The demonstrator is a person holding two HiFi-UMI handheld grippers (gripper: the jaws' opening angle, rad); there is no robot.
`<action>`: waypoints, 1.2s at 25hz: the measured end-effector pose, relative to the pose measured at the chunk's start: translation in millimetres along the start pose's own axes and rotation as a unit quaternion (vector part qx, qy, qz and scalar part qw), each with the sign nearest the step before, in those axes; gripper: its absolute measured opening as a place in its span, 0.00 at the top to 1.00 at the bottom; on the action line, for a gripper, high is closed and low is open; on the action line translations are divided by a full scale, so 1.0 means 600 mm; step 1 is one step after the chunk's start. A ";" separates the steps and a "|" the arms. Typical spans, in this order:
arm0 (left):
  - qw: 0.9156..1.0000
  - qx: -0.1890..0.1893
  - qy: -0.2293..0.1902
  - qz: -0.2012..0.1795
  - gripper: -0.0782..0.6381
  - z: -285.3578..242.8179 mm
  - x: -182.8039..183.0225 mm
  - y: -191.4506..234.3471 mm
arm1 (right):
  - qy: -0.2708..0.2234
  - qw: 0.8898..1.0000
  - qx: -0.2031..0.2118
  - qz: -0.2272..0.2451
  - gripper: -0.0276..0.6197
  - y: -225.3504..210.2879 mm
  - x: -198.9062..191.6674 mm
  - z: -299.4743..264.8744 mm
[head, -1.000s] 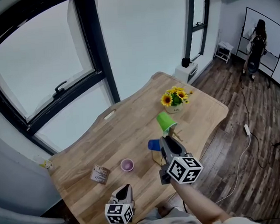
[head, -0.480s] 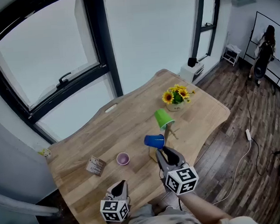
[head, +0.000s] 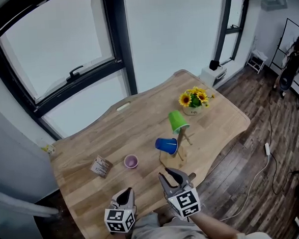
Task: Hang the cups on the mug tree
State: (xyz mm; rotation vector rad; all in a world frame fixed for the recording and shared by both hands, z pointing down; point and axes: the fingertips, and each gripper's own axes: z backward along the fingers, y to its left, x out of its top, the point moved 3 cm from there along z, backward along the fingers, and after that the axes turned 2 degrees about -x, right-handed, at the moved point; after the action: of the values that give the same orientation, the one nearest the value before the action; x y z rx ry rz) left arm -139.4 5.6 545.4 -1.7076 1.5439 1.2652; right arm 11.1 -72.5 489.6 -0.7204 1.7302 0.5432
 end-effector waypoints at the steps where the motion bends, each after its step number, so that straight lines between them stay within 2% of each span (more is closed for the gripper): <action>1: 1.000 0.001 0.000 0.001 0.88 0.000 -0.001 0.000 | 0.006 1.000 0.005 0.005 0.82 0.004 -0.007 -0.002; 8: 1.000 0.009 0.003 0.012 0.88 0.000 -0.010 0.010 | 0.033 0.998 0.029 0.042 0.82 0.023 -0.034 -0.021; 13: 1.000 0.013 0.003 0.017 0.88 -0.003 -0.016 0.028 | 0.033 0.997 0.041 0.065 0.79 0.041 -0.039 -0.045; 20: 0.999 0.018 0.004 0.035 0.88 0.001 -0.022 0.069 | 0.042 0.988 0.067 0.130 0.77 0.082 -0.042 -0.110; 25: 0.999 0.014 0.010 0.036 0.88 0.000 -0.032 0.100 | 0.062 0.975 0.084 0.198 0.77 0.117 -0.058 -0.174; 30: 0.999 -0.001 0.018 0.042 0.88 -0.004 -0.040 0.127 | 0.093 0.944 0.104 0.299 0.77 0.156 -0.091 -0.233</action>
State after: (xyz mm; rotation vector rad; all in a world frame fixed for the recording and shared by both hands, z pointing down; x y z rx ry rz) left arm -209.3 -2.0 583.1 -1.6901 1.6512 1.2846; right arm -140.1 -91.3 579.1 -0.0808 2.1534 0.7004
